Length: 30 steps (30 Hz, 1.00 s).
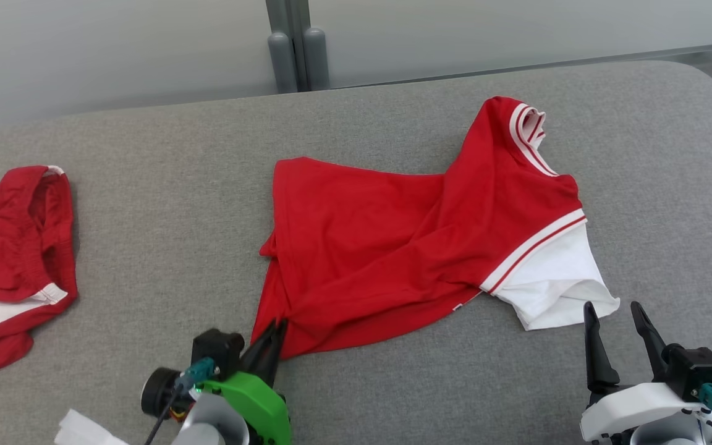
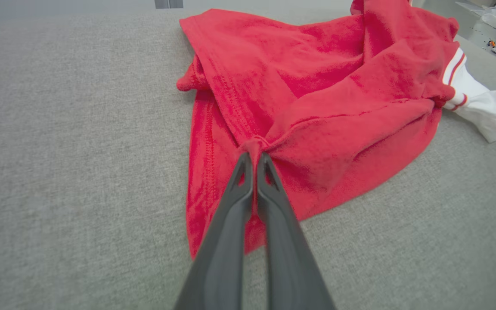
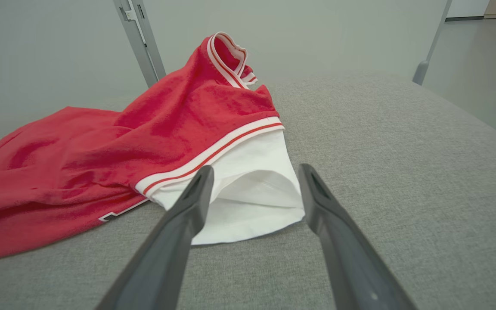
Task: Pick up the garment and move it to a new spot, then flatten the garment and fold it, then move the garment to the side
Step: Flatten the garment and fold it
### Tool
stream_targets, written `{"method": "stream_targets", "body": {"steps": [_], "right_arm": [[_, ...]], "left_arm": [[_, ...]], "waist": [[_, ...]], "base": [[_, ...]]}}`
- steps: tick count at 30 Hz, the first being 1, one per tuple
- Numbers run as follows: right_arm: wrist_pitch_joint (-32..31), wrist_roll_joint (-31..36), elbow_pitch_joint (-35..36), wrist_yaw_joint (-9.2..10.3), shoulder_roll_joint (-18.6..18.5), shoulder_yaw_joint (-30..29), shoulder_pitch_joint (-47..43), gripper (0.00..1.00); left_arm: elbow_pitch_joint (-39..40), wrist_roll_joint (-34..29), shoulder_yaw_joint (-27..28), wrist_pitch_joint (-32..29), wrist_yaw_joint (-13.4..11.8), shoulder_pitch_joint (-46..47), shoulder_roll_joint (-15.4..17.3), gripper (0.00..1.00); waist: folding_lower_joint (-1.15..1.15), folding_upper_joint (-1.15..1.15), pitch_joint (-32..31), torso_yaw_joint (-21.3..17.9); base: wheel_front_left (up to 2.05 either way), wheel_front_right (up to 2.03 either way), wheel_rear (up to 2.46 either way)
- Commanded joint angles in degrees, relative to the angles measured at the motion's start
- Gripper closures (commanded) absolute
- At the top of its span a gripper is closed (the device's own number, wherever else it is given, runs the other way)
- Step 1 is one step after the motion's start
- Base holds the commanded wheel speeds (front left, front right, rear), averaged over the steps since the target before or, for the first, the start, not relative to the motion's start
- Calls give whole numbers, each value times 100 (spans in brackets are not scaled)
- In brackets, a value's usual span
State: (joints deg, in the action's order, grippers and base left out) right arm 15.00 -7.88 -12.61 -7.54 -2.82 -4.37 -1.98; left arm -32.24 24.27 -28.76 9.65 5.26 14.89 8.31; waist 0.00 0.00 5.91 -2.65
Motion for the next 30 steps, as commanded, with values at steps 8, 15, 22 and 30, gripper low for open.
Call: {"method": "stream_targets", "body": {"steps": [8, 15, 22, 30], "right_arm": [[25, 40, -34, 10, -15, 15, 28, 0], [24, 35, -76, 10, -15, 38, 45, 0], [23, -12, -104, 10, -15, 56, 21, 0], [23, 21, 75, 10, -14, 58, 30, 0]], "left_arm": [[792, 118, -260, -547, -133, -1037, 245, 0], [1064, 101, -150, -827, -448, -1186, 491, 0], [1474, 96, 223, -516, -774, -917, 623, 0], [1793, -216, 780, 543, -1083, -663, 404, 0]], "waist": [[0, 0, -40, 256], [0, 0, -90, 317], [0, 0, -172, 276], [0, 0, -331, 150]], "base": [[0, 0, 0], [0, 0, 0], [0, 0, 0], [0, 0, 0]]}}
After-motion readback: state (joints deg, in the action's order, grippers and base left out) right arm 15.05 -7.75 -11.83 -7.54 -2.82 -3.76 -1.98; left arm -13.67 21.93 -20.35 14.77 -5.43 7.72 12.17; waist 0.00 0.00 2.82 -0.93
